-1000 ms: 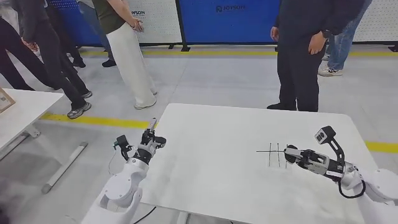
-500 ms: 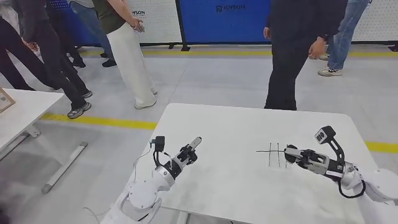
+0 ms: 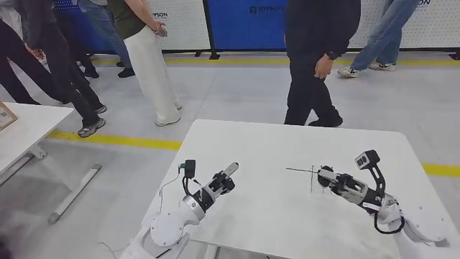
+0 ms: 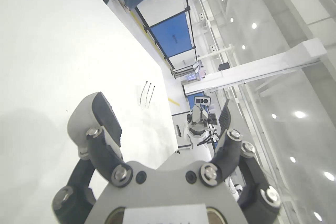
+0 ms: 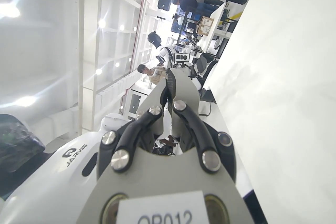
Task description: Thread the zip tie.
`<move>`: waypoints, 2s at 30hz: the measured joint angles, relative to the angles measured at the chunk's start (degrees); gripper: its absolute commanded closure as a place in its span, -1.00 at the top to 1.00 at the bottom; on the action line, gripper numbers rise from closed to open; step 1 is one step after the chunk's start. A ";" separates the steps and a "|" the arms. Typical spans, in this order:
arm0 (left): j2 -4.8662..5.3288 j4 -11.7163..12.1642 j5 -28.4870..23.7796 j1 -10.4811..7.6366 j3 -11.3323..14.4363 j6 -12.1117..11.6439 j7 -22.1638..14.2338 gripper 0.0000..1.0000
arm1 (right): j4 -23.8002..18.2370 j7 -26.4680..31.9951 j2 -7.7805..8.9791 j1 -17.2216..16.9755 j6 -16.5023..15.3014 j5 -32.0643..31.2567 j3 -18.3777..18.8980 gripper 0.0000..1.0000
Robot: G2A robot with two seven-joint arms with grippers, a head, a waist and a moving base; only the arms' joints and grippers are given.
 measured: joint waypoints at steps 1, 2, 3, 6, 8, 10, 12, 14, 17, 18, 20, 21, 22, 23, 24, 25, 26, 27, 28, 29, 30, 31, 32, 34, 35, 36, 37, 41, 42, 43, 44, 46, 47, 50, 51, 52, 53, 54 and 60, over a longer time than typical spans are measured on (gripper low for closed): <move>-0.07 0.13 0.42 -0.25 0.79 -0.04 -0.10 1.00 | -0.16 -1.15 -0.11 -0.02 -0.06 -0.74 -0.42 -1.00; -0.15 0.35 0.80 -0.55 1.65 -0.07 -0.19 1.00 | -0.23 -2.18 -0.22 -0.02 0.13 -1.30 -0.83 -1.00; -0.28 0.80 1.11 -1.05 2.76 -0.05 -0.11 1.00 | -0.26 -3.53 -0.34 0.09 0.45 -2.11 -1.28 -1.00; -0.61 2.21 0.93 -2.58 5.03 0.10 0.44 1.00 | -0.25 -4.91 -0.59 0.46 2.13 -3.54 -2.45 -1.00; -0.80 3.18 0.30 -3.63 5.98 0.30 0.63 1.00 | -0.09 -4.52 -0.69 0.70 3.49 -2.84 -2.83 -1.00; -0.87 3.63 0.15 -4.07 6.28 0.44 0.83 1.00 | -0.06 -4.41 -0.69 0.73 3.59 -2.67 -2.84 -1.00; -0.86 3.61 0.16 -4.03 6.24 0.44 0.84 1.00 | -0.06 -4.42 -0.69 0.72 3.49 -2.70 -2.81 -1.00; -0.86 3.58 0.18 -4.01 6.23 0.44 0.83 1.00 | -0.07 -4.43 -0.69 0.71 3.48 -2.71 -2.81 -1.00; -0.86 3.58 0.18 -4.01 6.23 0.43 0.82 1.00 | -0.07 -4.43 -0.69 0.71 3.48 -2.72 -2.81 -1.00; -0.86 3.58 0.18 -4.01 6.23 0.43 0.82 1.00 | -0.07 -4.43 -0.69 0.71 3.48 -2.72 -2.81 -1.00; -0.86 3.58 0.19 -4.02 6.23 0.43 0.83 1.00 | -0.07 -4.43 -0.69 0.71 3.48 -2.72 -2.81 -1.00; -0.86 3.58 0.38 -4.10 6.36 0.40 0.93 1.00 | -0.27 -4.72 -0.70 0.63 3.44 -2.98 -2.84 -1.00; -0.89 3.48 0.68 -4.20 6.65 0.33 0.93 1.00 | -0.76 -5.58 -0.73 0.49 3.34 -3.72 -2.96 -1.00; -0.92 3.30 1.02 -4.31 7.04 0.24 0.87 1.00 | -1.46 -6.82 -0.78 0.32 3.21 -4.72 -3.17 -1.00; -0.96 3.02 1.46 -4.44 7.60 0.19 0.87 1.00 | -2.44 -8.33 -0.85 0.12 3.15 -6.18 -3.54 -1.00; -1.00 2.83 1.82 -4.60 8.11 0.19 0.80 1.00 | -3.13 -9.22 -0.89 0.05 3.18 -7.33 -3.85 -1.00; -1.06 2.67 2.17 -4.82 8.68 0.25 0.75 1.00 | -3.75 -10.03 -0.95 0.01 3.26 -8.33 -4.16 -1.00; -1.17 2.58 2.50 -5.22 9.48 0.40 0.90 1.00 | -4.45 -10.96 -1.04 -0.03 3.38 -9.41 -4.58 -1.00; -1.27 2.56 2.67 -5.59 10.12 0.50 1.07 1.00 | -4.85 -11.59 -1.11 -0.03 3.50 -10.17 -4.91 -1.00; -1.39 2.59 2.70 -6.01 10.82 0.58 1.19 1.00 | -5.18 -12.17 -1.18 -0.03 3.67 -10.88 -5.25 -1.00; -1.57 2.77 2.46 -6.64 11.80 0.75 1.27 1.00 | -5.52 -12.68 -1.27 -0.04 3.95 -11.60 -5.69 -1.00; -1.70 2.99 2.22 -7.16 12.49 0.94 1.36 1.00 | -5.70 -12.93 -1.33 -0.03 4.11 -12.03 -5.97 -1.00; -1.84 3.25 2.05 -7.70 13.16 1.12 1.56 1.00 | -5.84 -13.07 -1.39 -0.01 4.24 -12.46 -6.25 -1.00; -2.21 4.11 1.69 -8.99 14.65 1.26 2.57 1.00 | -5.96 -12.82 -1.50 0.06 4.62 -13.20 -6.92 -1.00; -2.40 4.65 1.27 -9.56 15.17 1.24 3.30 1.00 | -5.92 -12.56 -1.54 0.11 4.86 -13.23 -7.12 -1.00; -2.60 5.34 0.64 -10.19 15.63 1.23 4.27 1.00 | -5.86 -12.37 -1.56 0.15 5.02 -13.19 -7.22 -1.00; -2.66 5.58 0.42 -10.38 15.76 1.23 4.60 1.00 | -5.85 -12.34 -1.56 0.16 5.05 -13.16 -7.22 -1.00; -2.65 5.58 0.41 -10.35 15.73 1.23 4.58 1.00 | -5.84 -12.36 -1.55 0.15 5.04 -13.13 -7.20 -1.00; -2.65 5.57 0.42 -10.34 15.72 1.23 4.57 1.00 | -5.84 -12.36 -1.55 0.15 5.03 -13.13 -7.19 -1.00; -2.65 5.57 0.42 -10.34 15.72 1.23 4.57 1.00 | -5.84 -12.36 -1.55 0.15 5.03 -13.13 -7.19 -1.00; -2.65 5.57 0.42 -10.34 15.72 1.23 4.57 1.00 | -5.85 -12.36 -1.55 0.15 5.03 -13.13 -7.19 -1.00; -2.65 5.60 0.41 -10.37 15.74 1.23 4.61 1.00 | -5.92 -12.47 -1.57 0.08 5.03 -13.06 -7.21 -1.00; -2.70 5.69 0.23 -10.52 15.83 1.30 4.72 1.00 | -6.11 -12.64 -1.61 -0.10 5.06 -12.74 -7.28 -1.00; -3.03 6.45 -0.72 -11.88 16.51 1.87 5.58 1.00 | -6.45 -12.10 -1.73 -0.26 5.35 -11.64 -7.49 -1.00; -3.22 6.96 -1.05 -12.65 17.05 2.14 5.86 1.00 | -6.44 -11.82 -1.78 -0.13 5.49 -11.64 -7.64 -1.00; -3.36 7.44 -1.19 -13.24 17.48 2.36 6.04 1.00 | -6.37 -11.71 -1.81 0.00 5.66 -11.75 -7.75 -1.00; -3.49 7.99 -1.23 -13.82 17.93 2.71 6.22 1.00 | -6.28 -11.69 -1.84 0.14 5.87 -11.90 -7.84 -1.00; -3.62 8.52 -1.27 -14.35 18.37 3.26 6.38 1.00 | -6.20 -11.70 -1.86 0.24 6.04 -12.01 -7.90 -1.00; -3.64 8.64 -1.29 -14.46 18.48 3.46 6.41 1.00 | -6.18 -11.73 -1.86 0.25 6.06 -12.02 -7.89 -1.00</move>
